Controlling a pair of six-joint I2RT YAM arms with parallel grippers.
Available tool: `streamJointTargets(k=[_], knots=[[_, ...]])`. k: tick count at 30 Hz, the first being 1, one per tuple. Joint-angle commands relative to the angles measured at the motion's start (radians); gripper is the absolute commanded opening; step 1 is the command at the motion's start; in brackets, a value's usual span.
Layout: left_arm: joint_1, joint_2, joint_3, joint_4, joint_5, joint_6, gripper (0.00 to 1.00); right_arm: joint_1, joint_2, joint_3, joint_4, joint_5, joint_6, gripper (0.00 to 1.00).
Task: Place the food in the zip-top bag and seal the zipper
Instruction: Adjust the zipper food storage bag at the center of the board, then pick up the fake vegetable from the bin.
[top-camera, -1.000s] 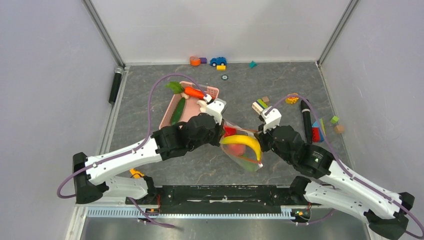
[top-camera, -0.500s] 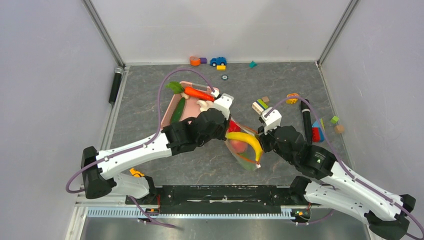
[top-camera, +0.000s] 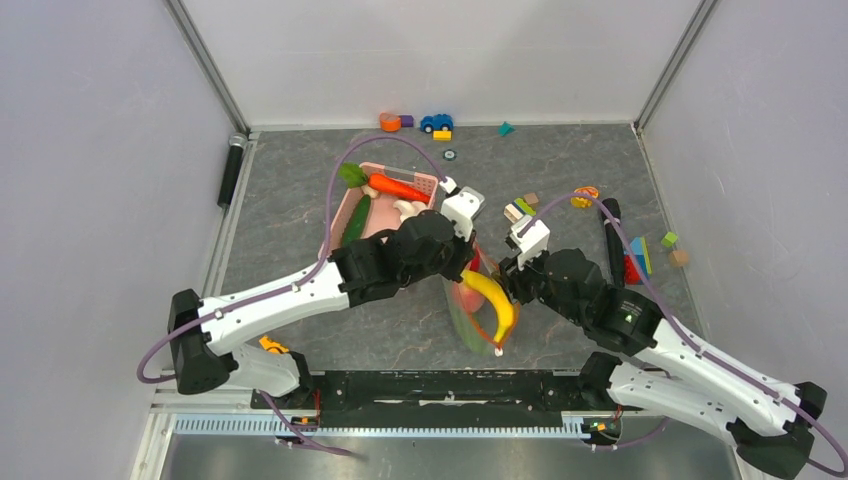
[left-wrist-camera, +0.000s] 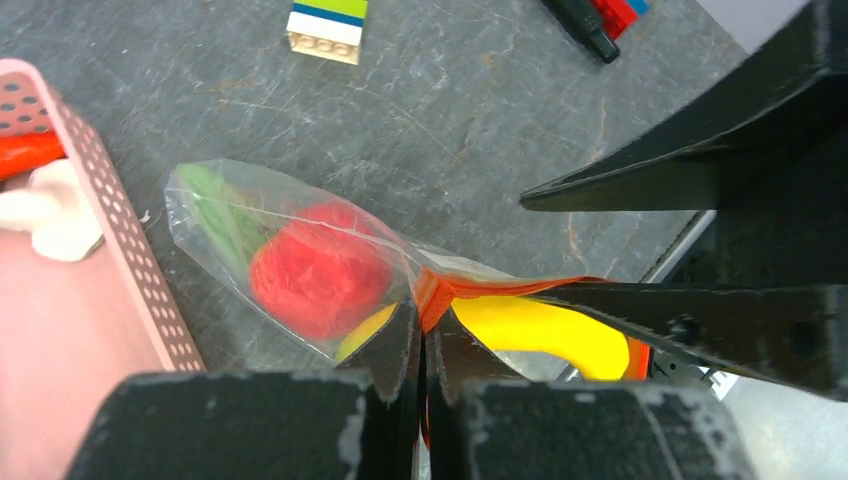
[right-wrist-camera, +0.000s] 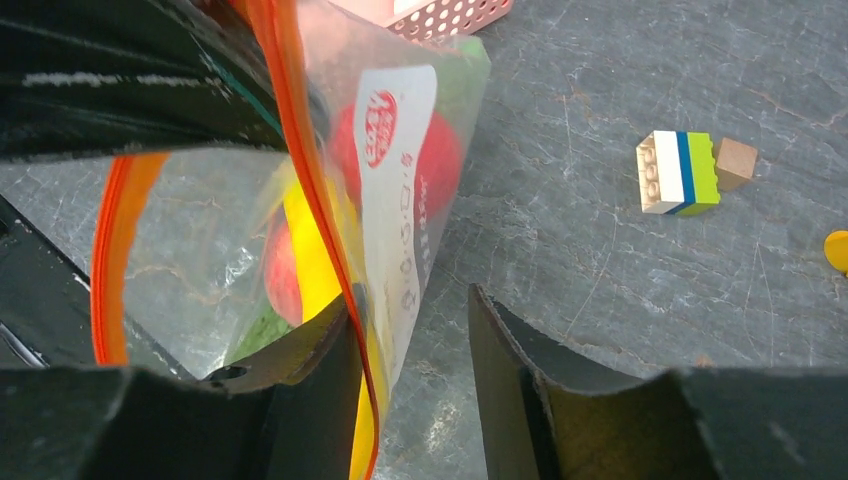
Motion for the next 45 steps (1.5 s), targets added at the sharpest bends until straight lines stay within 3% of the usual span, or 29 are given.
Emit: streamJointTargets(k=[1,3,6,7,9,10,12,13,14,17,23,28,30,36,38,41,45], knots=[[0.004,0.043,0.079,0.073,0.112,0.082,0.02,-0.004,0.012,0.012,0.087,0.008,-0.004,0.46],[0.004,0.056,0.085,0.072,0.145,0.094,0.02,-0.003,0.005,0.01,0.101,0.025,0.007,0.38],[0.004,0.074,0.092,0.074,0.149,0.102,0.02,-0.004,-0.014,0.013,0.105,0.046,0.032,0.05],[0.003,0.079,0.096,0.073,0.151,0.103,0.02,-0.004,-0.02,0.015,0.101,0.045,0.037,0.0],[0.004,0.088,0.109,0.072,0.152,0.108,0.04,-0.003,-0.032,0.025,0.084,0.056,0.045,0.0],[0.004,0.095,0.117,0.072,0.152,0.112,0.1,-0.004,-0.036,0.032,0.071,0.07,0.053,0.0],[0.004,0.107,0.132,0.077,0.153,0.117,0.42,-0.004,-0.045,0.038,0.049,0.097,0.066,0.0],[0.004,0.112,0.142,0.079,0.153,0.118,0.64,-0.004,-0.05,0.037,0.042,0.108,0.071,0.0],[0.004,0.114,0.15,0.074,0.156,0.118,0.76,-0.004,-0.054,0.039,0.033,0.12,0.076,0.0],[0.003,0.098,0.151,0.054,0.188,0.114,0.99,-0.004,-0.06,0.04,0.02,0.15,0.077,0.0],[0.004,-0.072,0.014,0.055,0.087,0.06,1.0,-0.004,-0.047,0.029,0.034,0.174,0.063,0.0],[0.01,-0.219,-0.139,0.072,-0.145,0.002,1.0,-0.004,-0.012,0.056,-0.002,0.186,0.065,0.0],[0.044,-0.242,-0.175,0.054,-0.222,-0.029,1.0,-0.004,0.012,0.126,-0.113,0.297,0.101,0.0],[0.227,-0.184,-0.223,0.096,-0.136,-0.067,1.0,-0.003,0.044,0.295,-0.405,0.601,0.239,0.0],[0.294,-0.154,-0.218,0.083,-0.117,-0.08,1.0,-0.004,0.044,0.327,-0.461,0.632,0.273,0.0],[0.353,-0.109,-0.22,0.063,-0.163,-0.084,1.0,-0.004,0.029,0.323,-0.46,0.628,0.275,0.02],[0.39,-0.078,-0.221,-0.007,-0.185,-0.1,1.0,-0.004,0.033,0.255,-0.315,0.543,0.195,0.03]])
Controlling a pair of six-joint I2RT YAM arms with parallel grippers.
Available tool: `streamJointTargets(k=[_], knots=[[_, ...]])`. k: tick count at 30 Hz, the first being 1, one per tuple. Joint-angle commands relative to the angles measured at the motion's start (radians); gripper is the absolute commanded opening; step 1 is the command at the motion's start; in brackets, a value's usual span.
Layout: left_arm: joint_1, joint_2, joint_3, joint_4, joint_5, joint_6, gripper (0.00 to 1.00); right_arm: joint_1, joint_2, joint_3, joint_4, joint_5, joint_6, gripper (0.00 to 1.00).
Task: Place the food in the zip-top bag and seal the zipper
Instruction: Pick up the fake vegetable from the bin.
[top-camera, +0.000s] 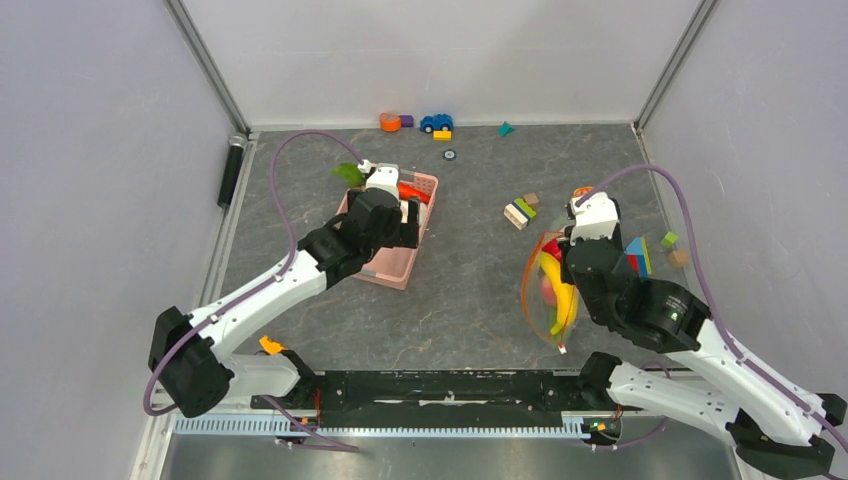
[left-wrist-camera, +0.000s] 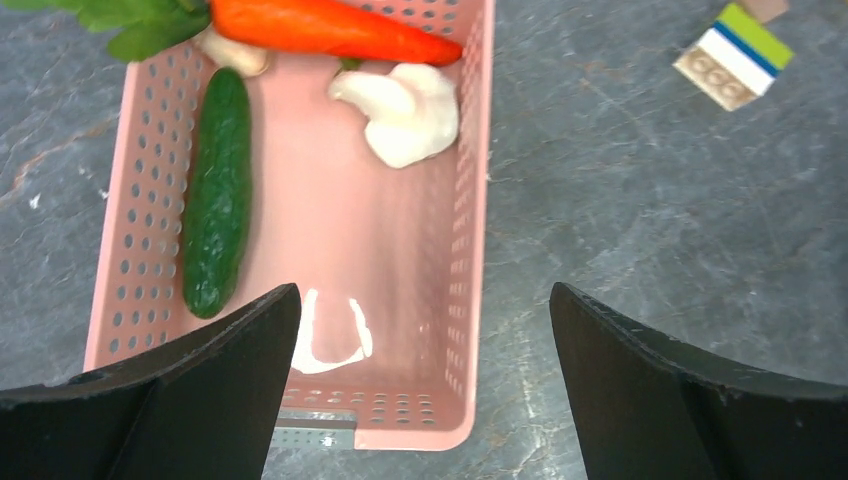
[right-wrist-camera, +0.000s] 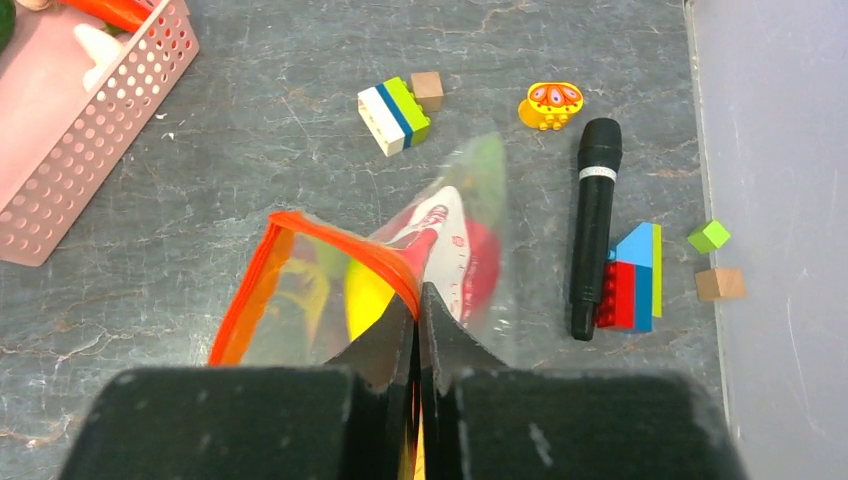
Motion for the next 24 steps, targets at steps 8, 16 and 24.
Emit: streamJointTargets(k=[8,16,24], knots=[[0.041,0.041,-0.011,-0.102,-0.143,-0.079,1.0,-0.004,0.187,-0.138,0.318,-0.12,-0.096,0.0],[0.105,0.106,-0.024,-0.065,-0.131,0.003,1.0,-0.003,0.255,-0.173,0.342,-0.135,-0.093,0.0],[0.181,0.226,0.041,-0.024,-0.067,0.116,0.96,-0.003,0.191,-0.207,0.362,-0.139,-0.092,0.0]])
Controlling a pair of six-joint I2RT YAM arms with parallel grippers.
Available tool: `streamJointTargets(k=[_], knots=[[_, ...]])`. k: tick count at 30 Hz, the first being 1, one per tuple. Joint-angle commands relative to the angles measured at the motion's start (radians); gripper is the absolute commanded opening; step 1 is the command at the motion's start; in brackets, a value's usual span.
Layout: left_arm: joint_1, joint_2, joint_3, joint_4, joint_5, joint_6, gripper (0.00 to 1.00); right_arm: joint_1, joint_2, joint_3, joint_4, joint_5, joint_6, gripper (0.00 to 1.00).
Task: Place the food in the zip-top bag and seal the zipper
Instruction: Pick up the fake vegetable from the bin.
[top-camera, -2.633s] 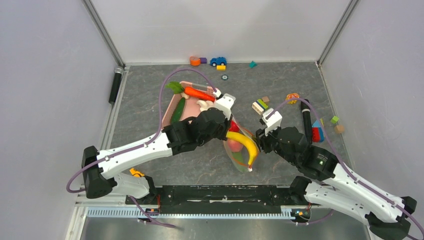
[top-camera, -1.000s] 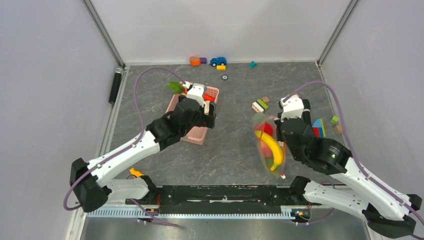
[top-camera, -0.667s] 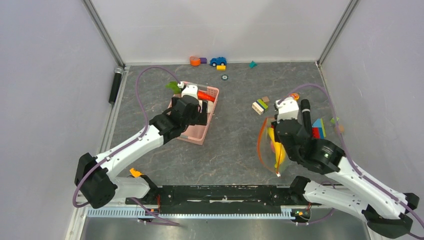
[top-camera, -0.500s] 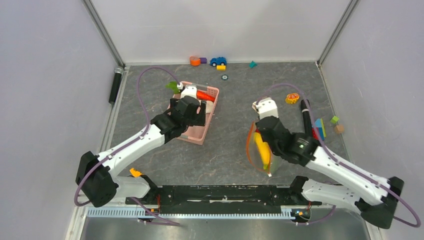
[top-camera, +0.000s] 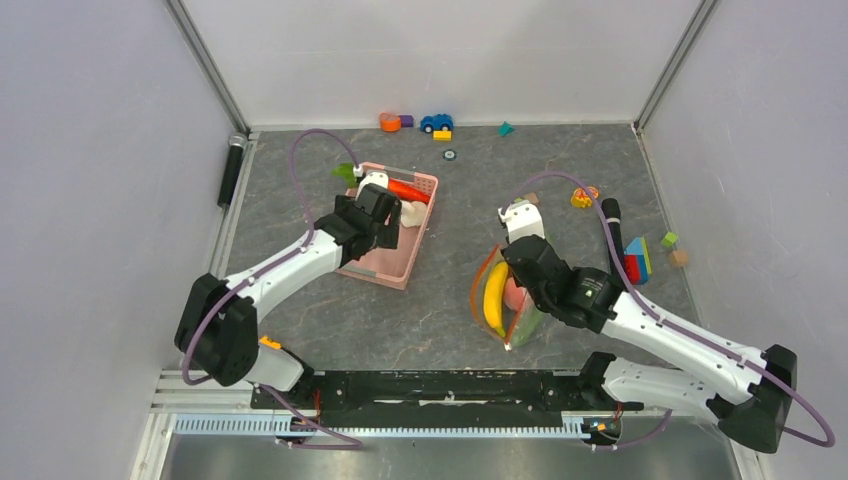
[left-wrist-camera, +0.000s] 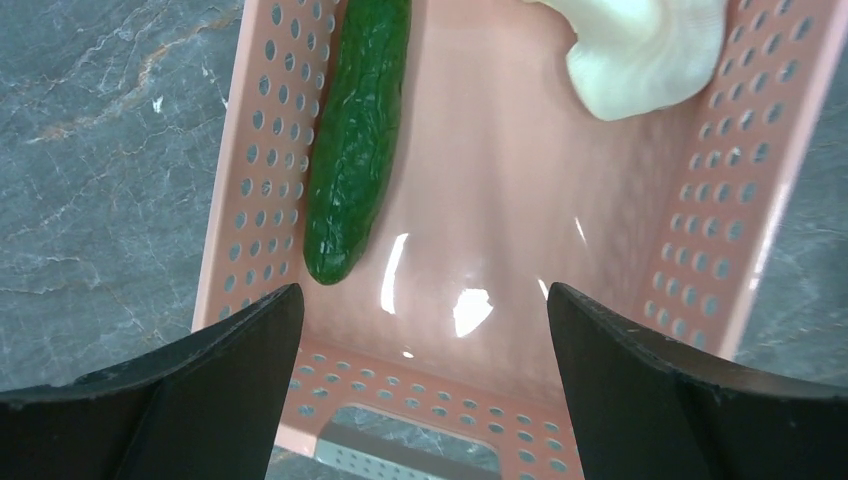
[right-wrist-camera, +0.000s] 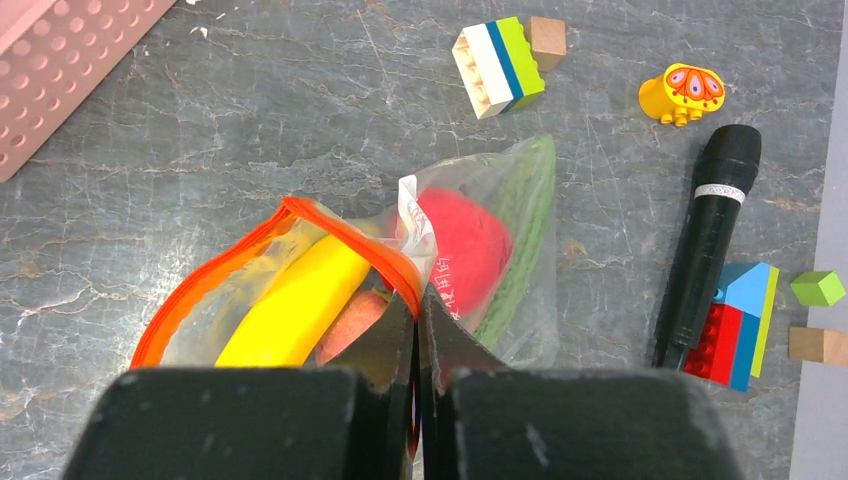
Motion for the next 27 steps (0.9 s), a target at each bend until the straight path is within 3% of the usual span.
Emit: streamJointTargets(k=[1,13,27], knots=[[0.032,0.065,0.062,0.078,0.031,0.103,0.94,0.0,-0.052,-0.01,0.05,0.004,-0.005,0.0],[0.119,0.22,0.112,0.053,0.107,0.056,0.82,0.0,-0.078,-0.012,0.052,-0.008,-0.005,0.01],[0.142,0.325,0.125,0.029,0.127,0.021,0.82,0.0,-0.111,-0.023,0.056,-0.003,0.0,0.01]])
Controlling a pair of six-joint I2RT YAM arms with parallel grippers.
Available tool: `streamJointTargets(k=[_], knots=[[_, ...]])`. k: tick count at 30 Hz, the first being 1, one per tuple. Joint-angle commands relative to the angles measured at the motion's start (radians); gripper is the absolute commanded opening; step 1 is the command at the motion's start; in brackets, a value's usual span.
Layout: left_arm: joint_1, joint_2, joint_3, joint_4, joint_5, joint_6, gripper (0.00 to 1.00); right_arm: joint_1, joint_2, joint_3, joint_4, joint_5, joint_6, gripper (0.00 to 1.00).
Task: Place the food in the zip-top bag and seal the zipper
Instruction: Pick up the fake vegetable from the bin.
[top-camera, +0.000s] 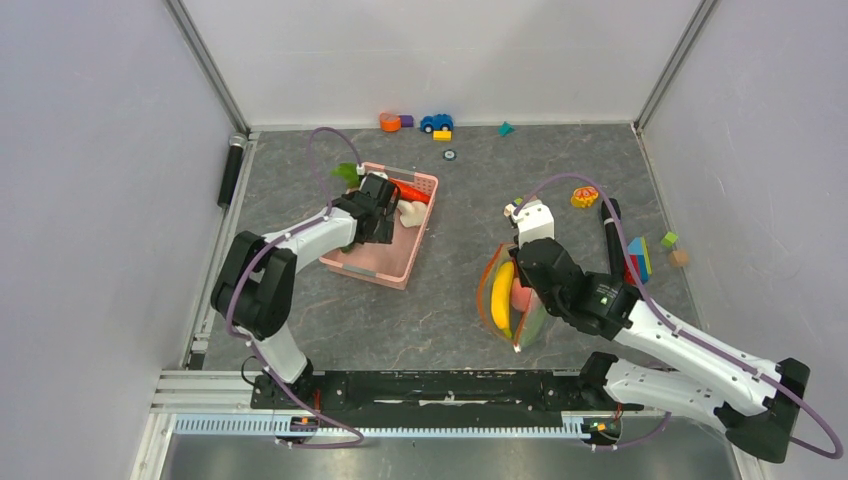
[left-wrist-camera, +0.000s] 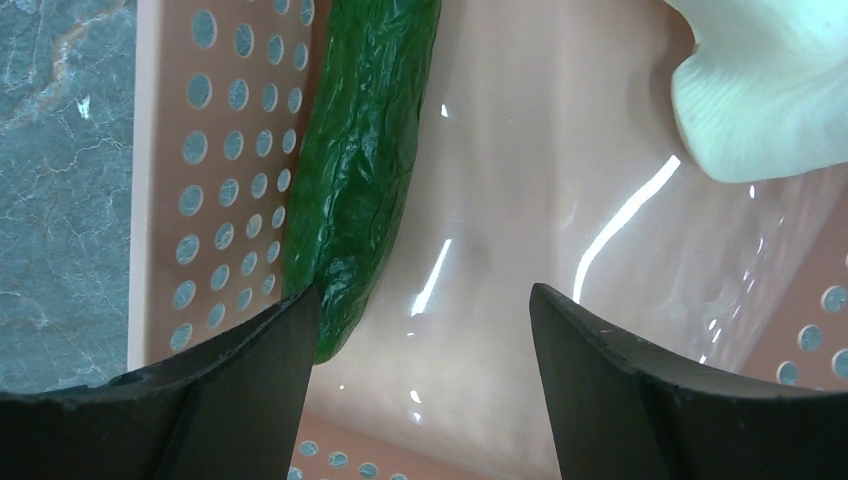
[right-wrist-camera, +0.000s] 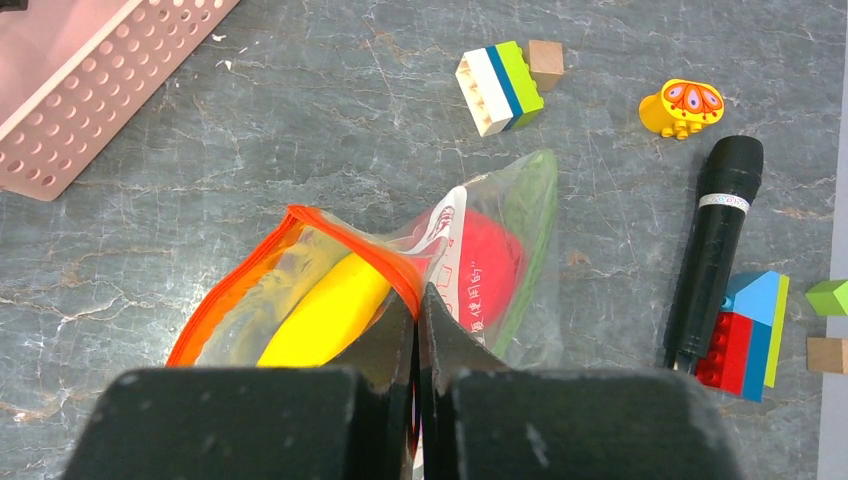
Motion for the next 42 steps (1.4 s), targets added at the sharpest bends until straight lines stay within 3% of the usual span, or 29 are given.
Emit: streamJointTargets(k=[1,12,19,27,42], knots=[[0.01,0.034,0.032,-0.007,0.038,-0.027,0.82,0.001,-0.019,-0.003,0.041,0.007,0.0,0.01],[0.012,0.027,0.024,0.032,0.221,-0.018,0.8,0.0,-0.024,0.0,0.042,0.008,-0.002,0.01],[0.012,-0.05,0.027,0.046,0.26,-0.016,0.8,0.0,-0.016,0.003,0.042,0.009,-0.003,0.01],[0.016,-0.075,0.051,0.05,0.08,0.063,0.83,0.0,-0.012,0.003,0.042,0.017,-0.004,0.01],[0.076,0.091,0.155,-0.001,0.101,0.103,0.82,0.0,-0.021,-0.003,0.043,0.02,-0.003,0.02]])
